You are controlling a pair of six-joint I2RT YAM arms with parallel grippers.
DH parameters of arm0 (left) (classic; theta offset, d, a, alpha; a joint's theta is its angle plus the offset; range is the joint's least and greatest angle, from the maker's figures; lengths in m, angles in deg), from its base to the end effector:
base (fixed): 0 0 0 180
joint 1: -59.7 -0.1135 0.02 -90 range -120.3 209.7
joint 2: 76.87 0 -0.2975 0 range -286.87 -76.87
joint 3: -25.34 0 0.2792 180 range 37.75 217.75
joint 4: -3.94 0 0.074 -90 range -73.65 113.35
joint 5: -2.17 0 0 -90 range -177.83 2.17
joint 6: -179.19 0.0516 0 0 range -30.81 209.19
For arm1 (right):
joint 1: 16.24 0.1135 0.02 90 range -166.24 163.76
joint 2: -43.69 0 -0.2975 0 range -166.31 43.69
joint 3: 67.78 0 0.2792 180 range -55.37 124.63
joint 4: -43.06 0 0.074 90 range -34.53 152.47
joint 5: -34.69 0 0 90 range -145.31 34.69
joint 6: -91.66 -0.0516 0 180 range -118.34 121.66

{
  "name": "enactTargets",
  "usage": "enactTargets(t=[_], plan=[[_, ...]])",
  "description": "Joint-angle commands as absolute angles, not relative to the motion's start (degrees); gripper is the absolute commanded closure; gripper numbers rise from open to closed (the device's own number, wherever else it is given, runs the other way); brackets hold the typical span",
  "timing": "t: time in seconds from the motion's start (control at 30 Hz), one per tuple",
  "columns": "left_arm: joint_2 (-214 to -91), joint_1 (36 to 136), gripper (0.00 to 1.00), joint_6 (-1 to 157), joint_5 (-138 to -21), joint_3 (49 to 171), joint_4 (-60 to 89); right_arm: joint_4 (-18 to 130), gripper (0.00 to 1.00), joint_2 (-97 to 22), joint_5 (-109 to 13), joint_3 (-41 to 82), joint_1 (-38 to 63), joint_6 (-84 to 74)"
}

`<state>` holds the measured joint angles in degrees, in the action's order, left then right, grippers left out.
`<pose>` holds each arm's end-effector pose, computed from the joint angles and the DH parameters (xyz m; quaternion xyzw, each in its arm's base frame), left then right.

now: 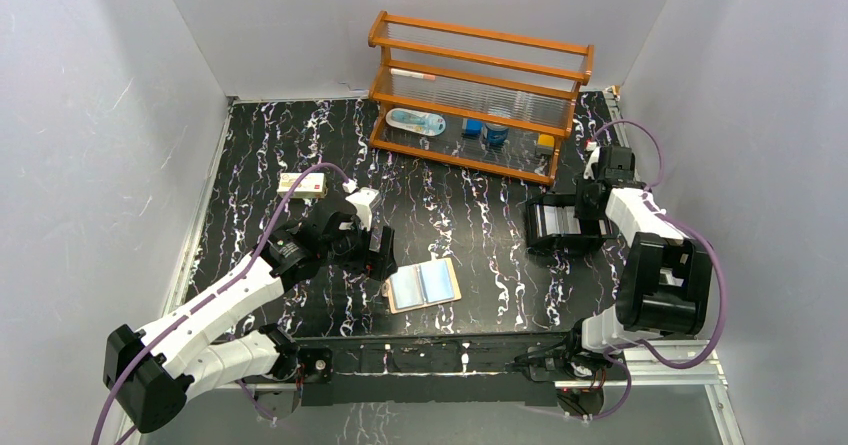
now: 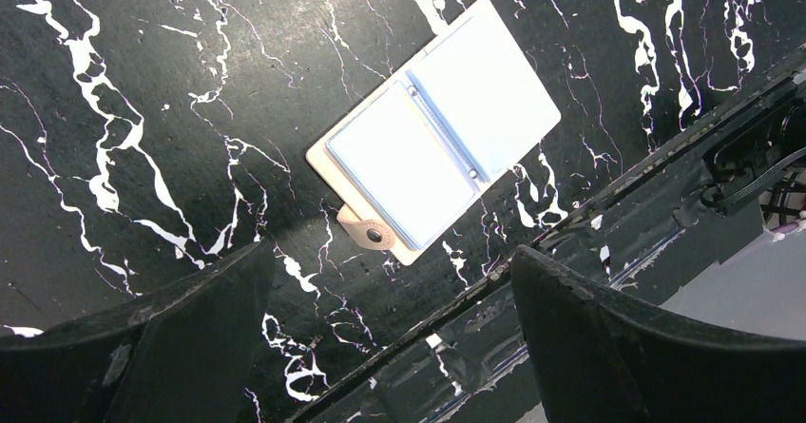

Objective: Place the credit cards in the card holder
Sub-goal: Pick up the credit card from the storage box.

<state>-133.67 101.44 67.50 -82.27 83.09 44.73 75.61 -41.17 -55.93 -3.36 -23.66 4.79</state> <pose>0.1702 -0.1585 0.2868 0.1777 0.8873 -0.2599 0.3371 0.3277 -0.0432 0.2120 0.0372 0.9476 -0.0343 0.3156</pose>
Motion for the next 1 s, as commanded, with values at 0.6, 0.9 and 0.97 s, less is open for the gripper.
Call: enactTargets(t=[0.6, 0.9, 0.97], plan=[[-133.3, 101.5, 0.06, 68.1, -81.3, 82.7, 45.0, 74.7, 0.95, -37.5, -52.2, -2.0, -23.6, 3.9], [-133.4, 101.5, 0.06, 68.1, -81.2, 82.7, 45.0, 76.2, 0.63, -35.9, -58.1, -0.6, -23.4, 5.2], [-133.5, 101.5, 0.06, 68.1, -81.1, 82.7, 45.0, 75.2, 0.55, -34.4, -58.9, -1.0, -23.2, 5.3]])
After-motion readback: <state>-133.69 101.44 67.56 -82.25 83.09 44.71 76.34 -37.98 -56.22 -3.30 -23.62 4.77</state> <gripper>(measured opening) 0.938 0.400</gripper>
